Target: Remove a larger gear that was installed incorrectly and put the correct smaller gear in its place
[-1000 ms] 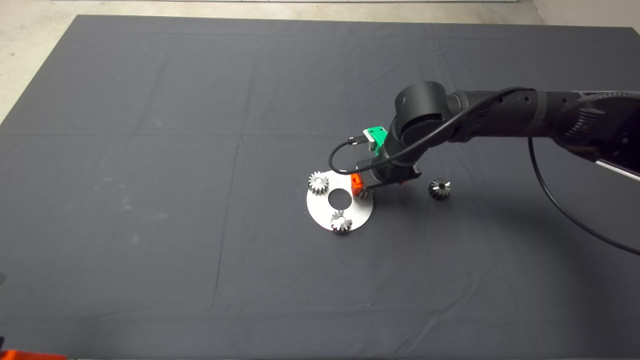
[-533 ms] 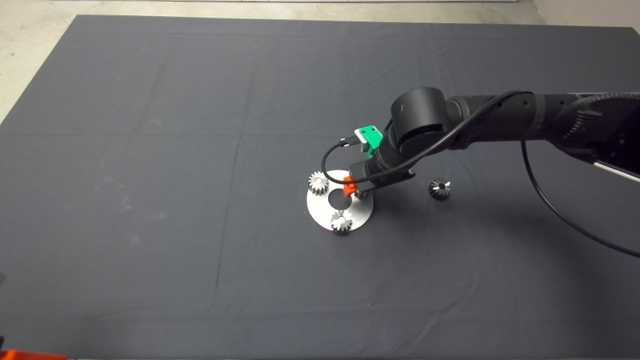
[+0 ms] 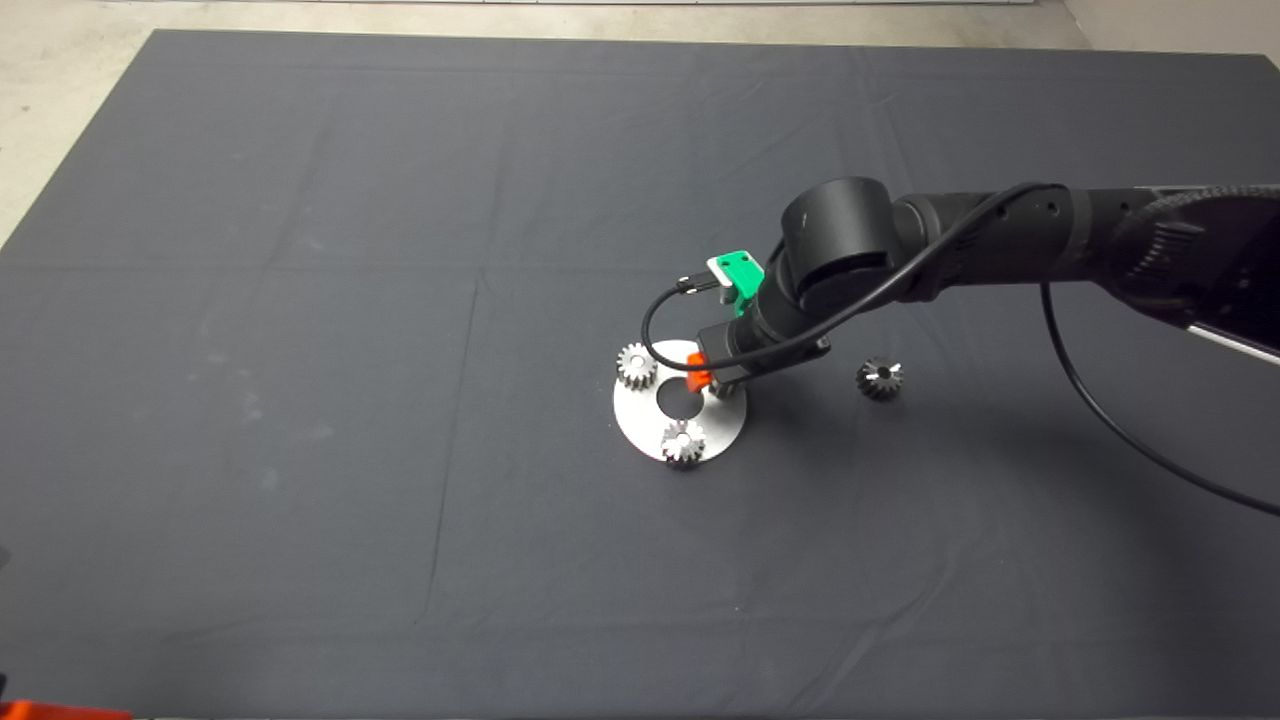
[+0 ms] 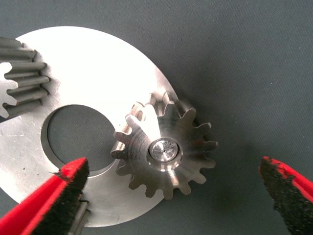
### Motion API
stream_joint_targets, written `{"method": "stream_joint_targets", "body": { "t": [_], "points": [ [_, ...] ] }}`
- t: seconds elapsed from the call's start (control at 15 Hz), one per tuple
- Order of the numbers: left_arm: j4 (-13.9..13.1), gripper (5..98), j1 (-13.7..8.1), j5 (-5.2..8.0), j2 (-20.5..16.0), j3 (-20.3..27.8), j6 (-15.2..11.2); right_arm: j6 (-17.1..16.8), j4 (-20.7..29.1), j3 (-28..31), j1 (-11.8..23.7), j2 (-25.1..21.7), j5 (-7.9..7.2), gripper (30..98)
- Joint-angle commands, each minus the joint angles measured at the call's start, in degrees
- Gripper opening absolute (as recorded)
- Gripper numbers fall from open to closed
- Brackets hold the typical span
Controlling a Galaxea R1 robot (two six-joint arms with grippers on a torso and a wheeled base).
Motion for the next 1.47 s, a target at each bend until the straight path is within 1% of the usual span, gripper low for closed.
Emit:
{"method": "stream_joint_targets", "body": {
  "t": [0.0,0.07,0.27,0.33,0.4,0.47,0.6,0.93,1.0,1.13,1.27,1.33,1.4],
  "points": [
    [0.4,79.4,0.0,0.28,-0.4,0.8,0.4,0.3,-4.1,1.2,1.1,0.2,-4.7,91.9],
    [0.4,79.4,0.0,0.28,-0.4,0.8,0.4,0.3,-4.6,1.4,1.1,0.0,-4.7,90.1],
    [0.4,79.4,0.0,0.45,-0.4,0.8,0.4,0.3,-7.1,1.5,0.6,0.1,-4.7,90.1],
    [0.4,79.4,0.0,0.54,-0.4,0.8,0.4,0.3,-8.0,1.4,0.2,0.2,-4.61,86.4],
    [0.4,79.4,0.0,0.54,-0.4,0.8,0.4,0.3,-8.7,1.2,0.0,0.4,-4.61,84.8],
    [0.4,79.4,0.0,0.54,-0.3,0.8,0.4,0.3,-9.1,1.0,-0.4,0.4,-4.61,84.8],
    [0.4,79.4,0.0,0.54,-0.3,0.8,0.4,0.3,-9.6,0.8,-0.9,0.4,-4.61,80.4],
    [0.4,79.4,0.0,0.45,0.0,0.8,0.4,0.2,-10.2,0.8,-1.5,0.5,-4.61,80.0],
    [0.4,79.4,0.0,0.45,-0.1,0.8,0.4,0.2,-10.3,0.7,-1.5,0.6,-4.61,75.8],
    [0.4,79.4,0.0,0.45,-0.1,0.8,0.4,0.2,-10.3,0.7,-1.5,0.6,-4.61,74.8],
    [0.4,79.4,0.0,0.45,0.0,0.8,0.4,0.2,-10.3,0.7,-1.5,0.5,-4.61,70.4],
    [0.4,79.4,0.0,0.45,0.0,0.8,0.4,0.2,-10.3,0.8,-1.5,0.6,-4.61,70.3],
    [0.4,79.4,0.0,0.45,0.0,0.8,0.4,0.2,-10.3,0.8,-1.5,0.6,-4.61,66.8]
  ]
}}
